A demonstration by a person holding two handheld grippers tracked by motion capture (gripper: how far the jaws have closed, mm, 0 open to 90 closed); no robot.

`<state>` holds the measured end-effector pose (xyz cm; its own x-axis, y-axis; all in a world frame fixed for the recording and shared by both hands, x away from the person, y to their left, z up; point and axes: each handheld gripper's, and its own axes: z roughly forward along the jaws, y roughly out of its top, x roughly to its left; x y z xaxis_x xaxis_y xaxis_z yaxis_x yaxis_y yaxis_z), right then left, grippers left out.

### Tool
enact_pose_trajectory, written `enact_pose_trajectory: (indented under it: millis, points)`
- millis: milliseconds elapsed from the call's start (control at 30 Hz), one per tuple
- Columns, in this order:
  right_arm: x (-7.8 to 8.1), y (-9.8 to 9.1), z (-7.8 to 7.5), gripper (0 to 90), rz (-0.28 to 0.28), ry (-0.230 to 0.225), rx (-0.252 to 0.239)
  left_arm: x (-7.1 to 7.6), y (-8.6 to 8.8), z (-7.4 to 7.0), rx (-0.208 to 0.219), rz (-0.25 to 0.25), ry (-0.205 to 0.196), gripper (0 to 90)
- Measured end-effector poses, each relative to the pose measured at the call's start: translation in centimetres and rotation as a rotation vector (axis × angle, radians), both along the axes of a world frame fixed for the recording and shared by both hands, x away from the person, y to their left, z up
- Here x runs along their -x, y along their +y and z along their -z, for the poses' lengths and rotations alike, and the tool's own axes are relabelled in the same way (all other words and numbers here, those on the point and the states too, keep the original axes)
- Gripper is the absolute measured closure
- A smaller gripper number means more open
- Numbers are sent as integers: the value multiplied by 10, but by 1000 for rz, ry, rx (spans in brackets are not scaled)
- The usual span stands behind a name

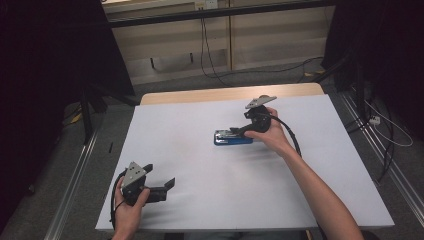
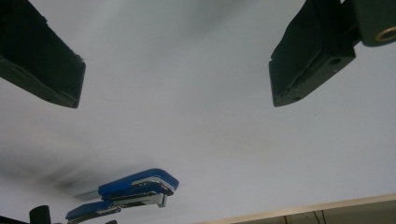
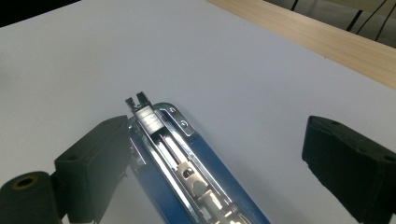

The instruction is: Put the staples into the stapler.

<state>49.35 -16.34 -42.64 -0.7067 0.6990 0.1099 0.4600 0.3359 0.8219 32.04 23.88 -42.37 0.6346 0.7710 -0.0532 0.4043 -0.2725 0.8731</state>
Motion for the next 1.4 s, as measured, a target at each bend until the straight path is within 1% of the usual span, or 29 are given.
enact_pose_trajectory:
  millis: [133, 200, 267, 333, 367, 500, 567, 600, 700, 733, 867, 933, 1000, 1033, 1167, 1267, 1367, 1400]
  points:
    - [5, -3, 0, 80, 39, -24, -15, 0, 0, 0, 0, -1, 2, 38]
    - [7, -4, 0, 63, 59, -28, -19, 0, 1, 0, -4, -5, 0, 38]
    - [10, -5, 0, 46, 81, -32, -16, 0, 0, 0, 1, -9, 1, 38]
    - [13, -6, -1, 49, 94, -42, -11, 0, 0, 0, 3, -8, 2, 38]
    - [15, -7, -1, 49, 104, -49, -14, 0, 1, 0, -7, -7, 3, 38]
    - [21, -12, -2, 57, 136, -58, -31, 0, 0, 1, 7, -9, 7, 38]
    - [23, -14, -3, 69, 143, -68, -31, 0, 0, 1, 11, -13, 8, 38]
    - [24, -16, -4, 70, 147, -65, -34, 0, 0, 1, 12, -13, 9, 38]
    - [30, -20, -4, 89, 165, -98, -36, 1, 1, 1, 15, -18, 9, 38]
    - [31, -21, -4, 87, 173, -101, -34, 1, 2, 1, 15, -11, 7, 38]
    - [38, -27, -5, 79, 203, -115, -37, 0, 3, 1, 17, -19, 15, 38]
    - [41, -30, -6, 71, 213, -119, -42, -1, 3, 2, 27, -18, 19, 37]
    - [44, -32, -6, 70, 222, -126, -49, -1, 3, 3, 24, -24, 17, 38]
    - [45, -33, -6, 65, 223, -124, -51, -2, 4, 3, 12, -21, 15, 38]
    - [48, -36, -5, 33, 251, -133, -47, -2, 4, 3, 10, -21, 13, 37]
    - [51, -38, -4, 34, 259, -125, -61, -2, 4, 2, 5, -21, 9, 38]
    - [58, -41, -4, 35, 268, -142, -62, -2, 3, 1, 2, -14, 8, 38]
    - [61, -42, -4, 35, 274, -144, -63, -1, 2, 0, 2, -18, 4, 38]
